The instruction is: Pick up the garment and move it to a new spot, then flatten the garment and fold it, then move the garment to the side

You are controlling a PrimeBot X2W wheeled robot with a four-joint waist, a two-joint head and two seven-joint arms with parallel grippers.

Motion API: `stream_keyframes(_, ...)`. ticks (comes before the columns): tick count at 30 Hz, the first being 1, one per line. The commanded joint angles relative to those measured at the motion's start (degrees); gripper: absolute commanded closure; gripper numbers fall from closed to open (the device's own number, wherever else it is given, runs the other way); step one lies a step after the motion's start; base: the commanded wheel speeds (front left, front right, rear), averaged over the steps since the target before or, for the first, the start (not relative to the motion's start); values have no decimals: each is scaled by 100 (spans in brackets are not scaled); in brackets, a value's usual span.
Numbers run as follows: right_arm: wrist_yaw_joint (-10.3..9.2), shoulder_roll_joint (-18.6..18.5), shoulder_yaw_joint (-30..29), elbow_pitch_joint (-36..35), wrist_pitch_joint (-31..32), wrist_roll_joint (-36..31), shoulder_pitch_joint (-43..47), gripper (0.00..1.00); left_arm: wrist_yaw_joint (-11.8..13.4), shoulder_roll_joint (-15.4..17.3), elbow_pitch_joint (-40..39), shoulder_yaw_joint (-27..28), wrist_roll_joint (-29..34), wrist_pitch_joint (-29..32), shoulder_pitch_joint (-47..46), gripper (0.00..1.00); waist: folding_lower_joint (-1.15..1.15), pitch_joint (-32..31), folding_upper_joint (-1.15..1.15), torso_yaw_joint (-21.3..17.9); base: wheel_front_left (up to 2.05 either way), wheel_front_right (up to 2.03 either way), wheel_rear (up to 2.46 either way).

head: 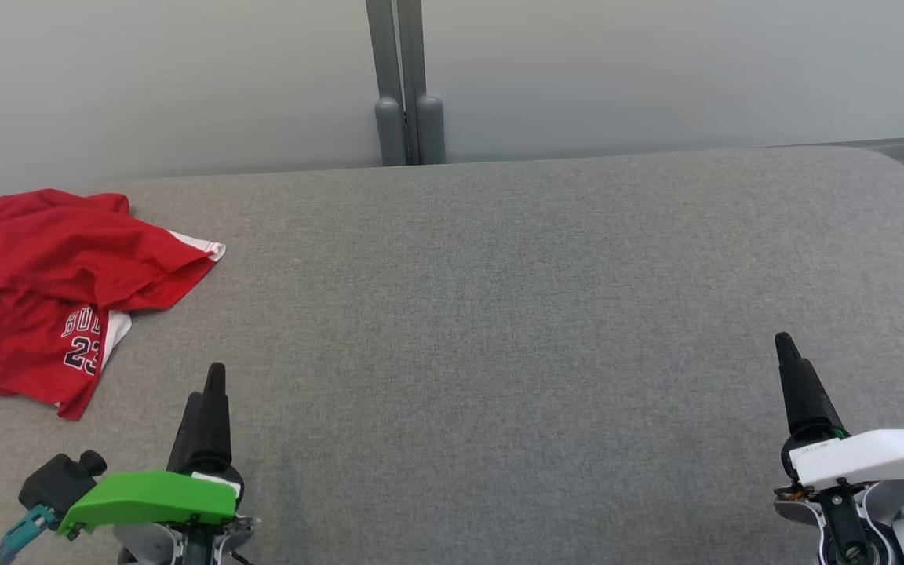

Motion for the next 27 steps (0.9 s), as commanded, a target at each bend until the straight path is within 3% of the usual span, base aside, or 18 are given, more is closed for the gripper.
stream_keyframes(1,3,-89,41,-137,-74,-278,-38,0,42,38,-71,-48,330,-69,-75,0,0,-1,0,3,0,0,0)
stream_keyframes(13,3,-197,123,-91,-309,-1490,10,0,144,64,106,-232,1654,-304,-38,0,0,-13,0,14,0,0,0)
stream_keyframes(27,3,-151,114,129,-549,-2654,71,0,293,148,249,-422,2790,-545,0,0,0,-3,0,20,0,0,0)
